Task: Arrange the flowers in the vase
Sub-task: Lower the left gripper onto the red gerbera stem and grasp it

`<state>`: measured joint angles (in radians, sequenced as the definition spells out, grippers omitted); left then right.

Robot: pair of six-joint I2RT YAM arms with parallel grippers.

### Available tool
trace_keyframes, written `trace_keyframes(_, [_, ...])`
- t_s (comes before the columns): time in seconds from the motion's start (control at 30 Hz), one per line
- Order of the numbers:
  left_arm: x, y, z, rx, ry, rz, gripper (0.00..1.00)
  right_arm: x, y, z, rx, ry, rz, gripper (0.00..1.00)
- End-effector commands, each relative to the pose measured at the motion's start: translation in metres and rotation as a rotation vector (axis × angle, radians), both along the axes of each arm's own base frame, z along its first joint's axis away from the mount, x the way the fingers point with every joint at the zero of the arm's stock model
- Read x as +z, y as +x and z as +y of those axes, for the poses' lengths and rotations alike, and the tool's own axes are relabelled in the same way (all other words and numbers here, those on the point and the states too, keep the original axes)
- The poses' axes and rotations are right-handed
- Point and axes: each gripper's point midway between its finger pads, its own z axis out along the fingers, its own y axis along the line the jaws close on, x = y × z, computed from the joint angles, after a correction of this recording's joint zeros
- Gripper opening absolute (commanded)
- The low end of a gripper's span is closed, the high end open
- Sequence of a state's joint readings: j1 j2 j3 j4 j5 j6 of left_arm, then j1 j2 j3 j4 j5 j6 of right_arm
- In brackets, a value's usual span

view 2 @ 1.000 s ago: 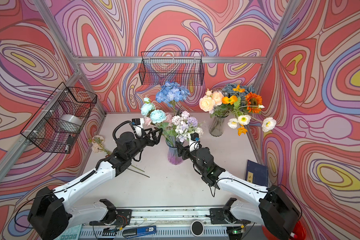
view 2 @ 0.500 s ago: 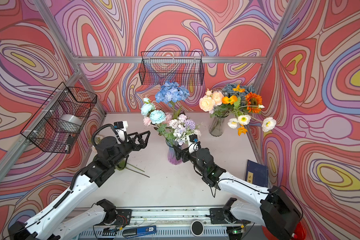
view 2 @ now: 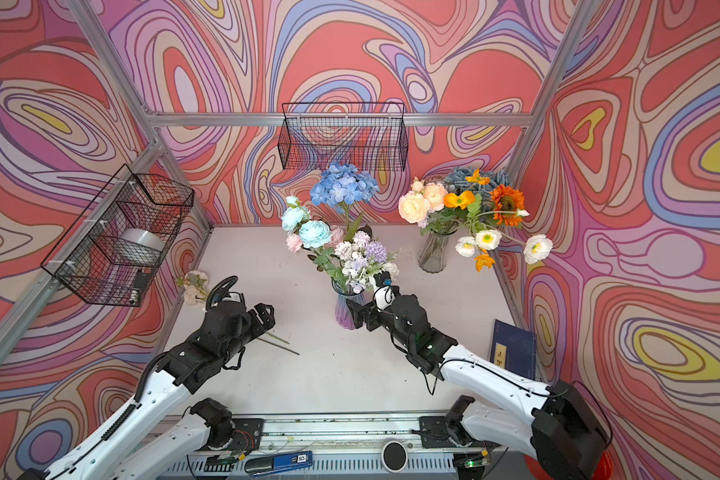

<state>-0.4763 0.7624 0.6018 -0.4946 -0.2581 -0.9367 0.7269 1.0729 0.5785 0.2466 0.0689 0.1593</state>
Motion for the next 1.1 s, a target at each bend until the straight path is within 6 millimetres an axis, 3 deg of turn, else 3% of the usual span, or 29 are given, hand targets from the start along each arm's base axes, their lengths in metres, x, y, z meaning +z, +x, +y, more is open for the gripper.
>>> trace_keyframes(0.0, [-0.032,-0.014,0.025,0.181,-0.015,0.092,0.76,0.007,-0.007,-0.002,0.03,-0.028,0.008,0.98])
trace_keyframes(0.17, [-0.072,-0.017,0.029,0.251,-0.075,0.158,0.59,0.012,-0.01,-0.007,0.017,-0.016,-0.008,0.98])
trace_keyframes(0.47, [-0.109,0.0,0.036,0.338,-0.09,0.294,0.46,0.017,-0.01,-0.007,0.016,-0.006,-0.013,0.98])
trace_keyframes(0.73, [-0.122,0.021,0.034,0.362,-0.093,0.301,0.45,0.022,-0.013,-0.015,-0.007,-0.003,-0.026,0.98])
trace_keyframes(0.9, [-0.127,0.022,0.038,0.36,-0.055,0.317,0.45,0.025,-0.014,-0.019,-0.019,-0.003,-0.036,0.98])
trace_keyframes(1.07, [-0.129,0.02,0.039,0.358,-0.056,0.331,0.29,0.024,-0.013,-0.02,-0.028,-0.005,-0.04,0.99])
